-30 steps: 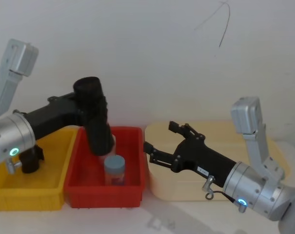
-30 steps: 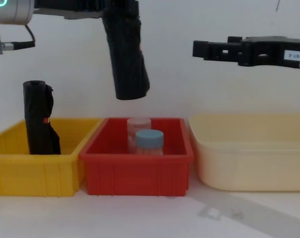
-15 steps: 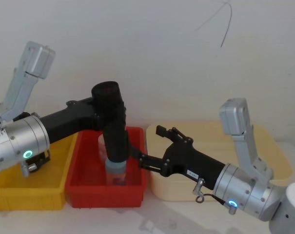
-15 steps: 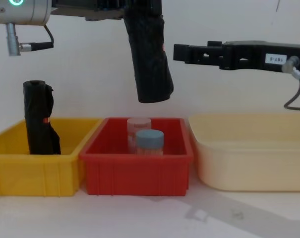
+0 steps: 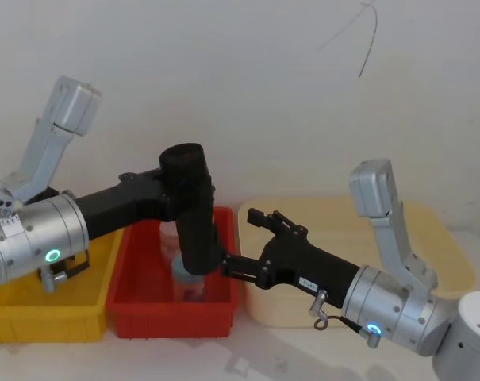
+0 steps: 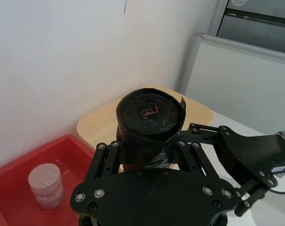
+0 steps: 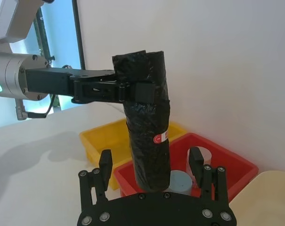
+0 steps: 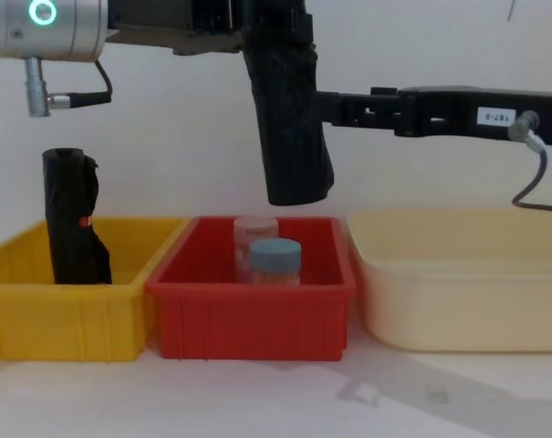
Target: Pick up the garbage bag with the one hand and transfer it to the other hand.
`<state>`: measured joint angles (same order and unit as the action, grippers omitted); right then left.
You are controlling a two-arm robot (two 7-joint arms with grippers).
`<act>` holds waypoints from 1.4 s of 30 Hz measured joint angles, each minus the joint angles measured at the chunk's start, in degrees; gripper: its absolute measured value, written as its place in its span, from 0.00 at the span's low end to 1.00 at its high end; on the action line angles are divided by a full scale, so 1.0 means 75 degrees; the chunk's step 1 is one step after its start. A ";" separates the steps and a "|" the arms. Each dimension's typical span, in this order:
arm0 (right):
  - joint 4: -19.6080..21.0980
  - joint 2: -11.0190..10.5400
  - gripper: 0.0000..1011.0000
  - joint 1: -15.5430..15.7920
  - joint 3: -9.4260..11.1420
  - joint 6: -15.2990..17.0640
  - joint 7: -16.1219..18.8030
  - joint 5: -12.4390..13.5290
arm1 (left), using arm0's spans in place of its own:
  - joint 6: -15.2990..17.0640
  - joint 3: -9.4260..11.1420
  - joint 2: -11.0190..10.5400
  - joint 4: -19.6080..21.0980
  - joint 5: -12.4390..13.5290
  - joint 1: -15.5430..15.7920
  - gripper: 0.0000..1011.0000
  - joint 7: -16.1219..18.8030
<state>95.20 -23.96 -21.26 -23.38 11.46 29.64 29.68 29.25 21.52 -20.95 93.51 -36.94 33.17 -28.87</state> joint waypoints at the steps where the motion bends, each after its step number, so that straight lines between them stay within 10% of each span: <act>1: -0.0022 -0.0001 0.99 -0.0014 -0.0006 0.0006 0.0008 0.0009 | 0.0004 0.0022 -0.0001 -0.0036 -0.0015 0.0020 0.46 -0.0029; 42: -0.1115 0.0016 0.99 -0.0748 -0.0727 0.0019 0.0614 0.0200 | 0.0491 0.0376 0.0152 -0.0816 -0.0724 0.0591 0.46 -0.0526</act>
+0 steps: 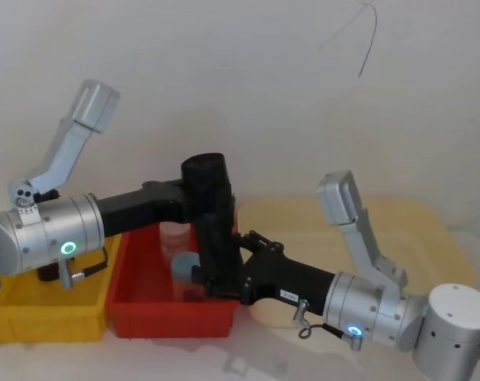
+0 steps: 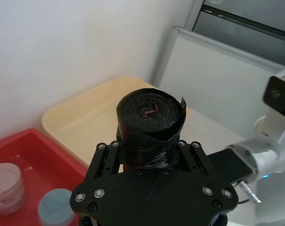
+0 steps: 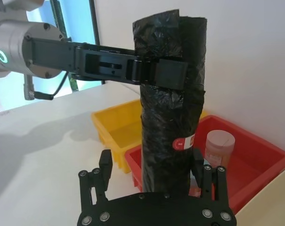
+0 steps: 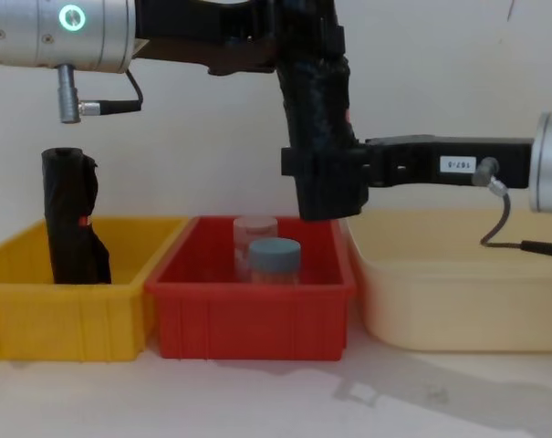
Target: Pick up the garbage bag with the one hand and transfer it to the other hand.
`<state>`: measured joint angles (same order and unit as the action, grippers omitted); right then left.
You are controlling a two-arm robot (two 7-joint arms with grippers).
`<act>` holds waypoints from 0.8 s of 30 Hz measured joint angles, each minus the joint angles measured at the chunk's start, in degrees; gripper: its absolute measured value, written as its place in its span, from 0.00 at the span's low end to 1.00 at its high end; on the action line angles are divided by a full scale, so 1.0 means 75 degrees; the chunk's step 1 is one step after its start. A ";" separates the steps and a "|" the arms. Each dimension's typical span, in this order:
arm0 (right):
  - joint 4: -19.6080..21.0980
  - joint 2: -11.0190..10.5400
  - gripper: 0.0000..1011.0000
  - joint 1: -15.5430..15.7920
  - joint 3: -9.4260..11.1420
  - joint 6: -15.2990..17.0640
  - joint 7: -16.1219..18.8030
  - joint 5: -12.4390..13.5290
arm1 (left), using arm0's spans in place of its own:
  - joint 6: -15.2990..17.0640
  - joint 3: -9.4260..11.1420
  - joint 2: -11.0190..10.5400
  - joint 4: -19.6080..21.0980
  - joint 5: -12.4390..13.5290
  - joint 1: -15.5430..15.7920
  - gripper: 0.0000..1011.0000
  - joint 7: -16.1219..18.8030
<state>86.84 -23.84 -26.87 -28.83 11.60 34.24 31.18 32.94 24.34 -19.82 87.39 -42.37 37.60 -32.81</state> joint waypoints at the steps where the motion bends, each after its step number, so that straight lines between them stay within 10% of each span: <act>1: -0.0029 0.0005 0.99 -0.0016 -0.0014 -0.0009 0.0001 -0.0010 | 0.0034 0.0006 0.0006 -0.0010 -0.0031 0.0011 0.46 -0.0023; 13: -0.0429 0.0119 0.98 -0.0244 -0.0164 -0.0105 -0.0010 -0.0059 | 0.0303 0.0173 -0.0037 -0.0142 -0.0262 0.0133 0.46 -0.0297; 24: -0.0577 0.0169 0.73 -0.0334 -0.0217 -0.0115 -0.0039 -0.0023 | 0.0383 0.0256 -0.0078 -0.0195 -0.0331 0.0185 0.46 -0.0410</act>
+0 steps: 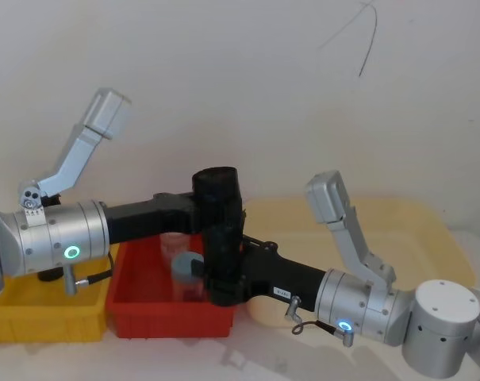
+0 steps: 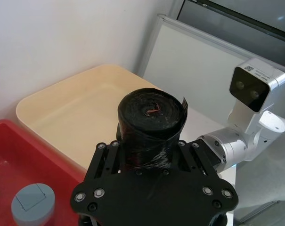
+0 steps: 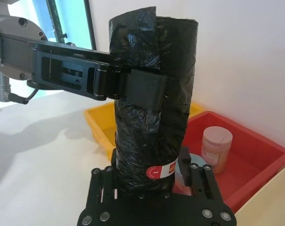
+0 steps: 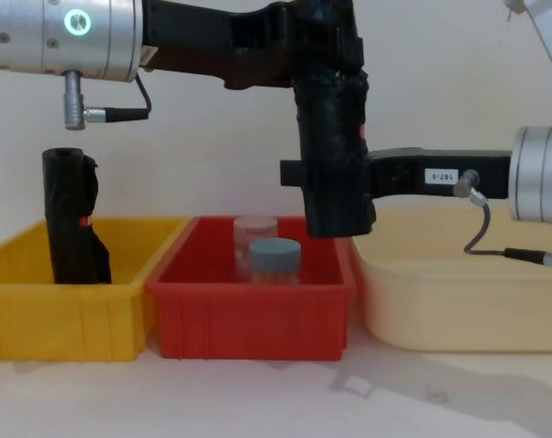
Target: Pick up the garbage bag with the one hand and transfer it to the other hand.
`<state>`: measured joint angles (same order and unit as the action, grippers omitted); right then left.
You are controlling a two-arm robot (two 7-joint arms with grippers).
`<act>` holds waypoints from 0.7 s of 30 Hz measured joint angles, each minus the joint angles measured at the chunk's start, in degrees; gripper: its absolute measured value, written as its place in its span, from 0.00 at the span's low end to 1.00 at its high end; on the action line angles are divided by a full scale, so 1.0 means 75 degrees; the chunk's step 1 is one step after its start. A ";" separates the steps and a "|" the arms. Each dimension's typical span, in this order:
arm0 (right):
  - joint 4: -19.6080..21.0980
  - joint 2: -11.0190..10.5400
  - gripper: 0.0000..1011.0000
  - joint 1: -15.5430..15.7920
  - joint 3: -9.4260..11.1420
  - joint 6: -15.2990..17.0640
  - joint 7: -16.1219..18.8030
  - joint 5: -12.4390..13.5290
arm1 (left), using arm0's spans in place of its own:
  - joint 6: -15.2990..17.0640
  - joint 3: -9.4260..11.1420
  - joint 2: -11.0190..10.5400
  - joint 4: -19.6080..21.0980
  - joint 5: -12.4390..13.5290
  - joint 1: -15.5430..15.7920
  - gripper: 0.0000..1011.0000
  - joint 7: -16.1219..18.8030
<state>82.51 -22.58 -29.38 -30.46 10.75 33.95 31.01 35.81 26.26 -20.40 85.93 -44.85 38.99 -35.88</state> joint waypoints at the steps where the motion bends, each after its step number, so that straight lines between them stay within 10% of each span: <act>1: -0.0015 0.0004 0.69 -0.0008 -0.0004 -0.0001 -0.0002 0.0004 | 0.0008 0.0006 -0.0002 -0.0004 -0.0007 0.0004 0.46 -0.0009; 13: -0.0079 0.0025 0.50 -0.0041 -0.0024 -0.0007 -0.0020 0.0020 | 0.0043 0.0042 -0.0012 -0.0024 -0.0043 0.0025 0.48 -0.0069; 21: -0.0080 0.0046 0.45 -0.0035 0.0002 -0.0068 -0.0096 0.0073 | 0.0055 0.0054 -0.0017 -0.0027 -0.0059 0.0028 0.72 -0.0088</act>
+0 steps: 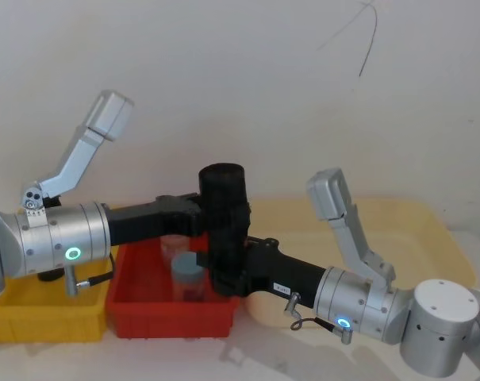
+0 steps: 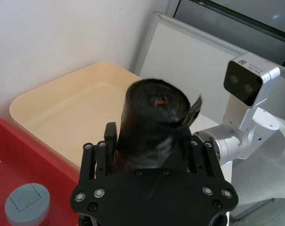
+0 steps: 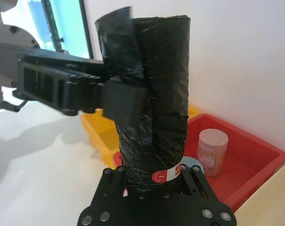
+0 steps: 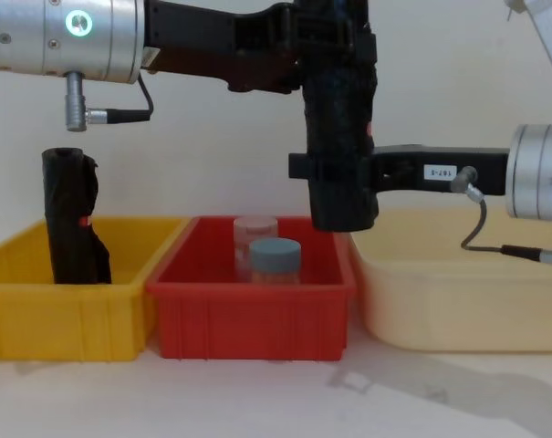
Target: Pick up the garbage bag with the one hand and transfer it to the other hand.
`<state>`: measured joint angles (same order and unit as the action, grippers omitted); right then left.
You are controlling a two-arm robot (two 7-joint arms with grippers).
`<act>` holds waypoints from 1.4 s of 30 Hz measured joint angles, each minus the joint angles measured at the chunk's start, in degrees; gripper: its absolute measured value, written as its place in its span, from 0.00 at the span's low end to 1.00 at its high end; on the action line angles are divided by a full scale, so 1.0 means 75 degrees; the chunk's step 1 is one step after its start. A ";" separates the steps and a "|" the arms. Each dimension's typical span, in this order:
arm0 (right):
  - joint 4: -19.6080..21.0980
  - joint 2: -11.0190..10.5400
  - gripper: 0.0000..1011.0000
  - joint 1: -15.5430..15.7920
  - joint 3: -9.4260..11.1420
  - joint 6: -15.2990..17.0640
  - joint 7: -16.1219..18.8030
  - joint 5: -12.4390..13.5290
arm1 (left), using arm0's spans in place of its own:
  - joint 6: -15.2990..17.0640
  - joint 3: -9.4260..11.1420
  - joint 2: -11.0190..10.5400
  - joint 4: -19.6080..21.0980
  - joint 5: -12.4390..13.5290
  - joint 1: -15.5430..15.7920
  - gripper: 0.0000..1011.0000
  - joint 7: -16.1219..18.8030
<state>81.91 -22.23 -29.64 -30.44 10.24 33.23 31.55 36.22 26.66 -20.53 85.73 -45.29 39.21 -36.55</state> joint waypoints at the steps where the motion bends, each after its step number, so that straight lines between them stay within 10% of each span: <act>1: 0.0000 0.0021 0.45 0.0017 0.0030 -0.0024 -0.0047 0.0025 | 0.0000 0.0000 0.0000 0.0000 0.0000 0.0000 0.74 0.0000; 10: 0.0036 0.0227 0.45 0.0141 0.0351 -0.0192 -0.0522 0.0299 | 0.0052 -0.0122 -0.0038 0.0150 -0.0082 -0.0120 0.99 0.0252; 42: -0.0323 0.0402 0.45 0.0001 0.1044 0.0354 -0.1949 0.0818 | -0.0234 -0.1367 0.0067 0.1129 -0.0684 -0.1320 0.99 0.2070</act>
<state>79.49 -19.22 -29.63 -22.62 12.89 18.61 37.69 34.47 16.41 -20.02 94.20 -50.42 29.31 -21.02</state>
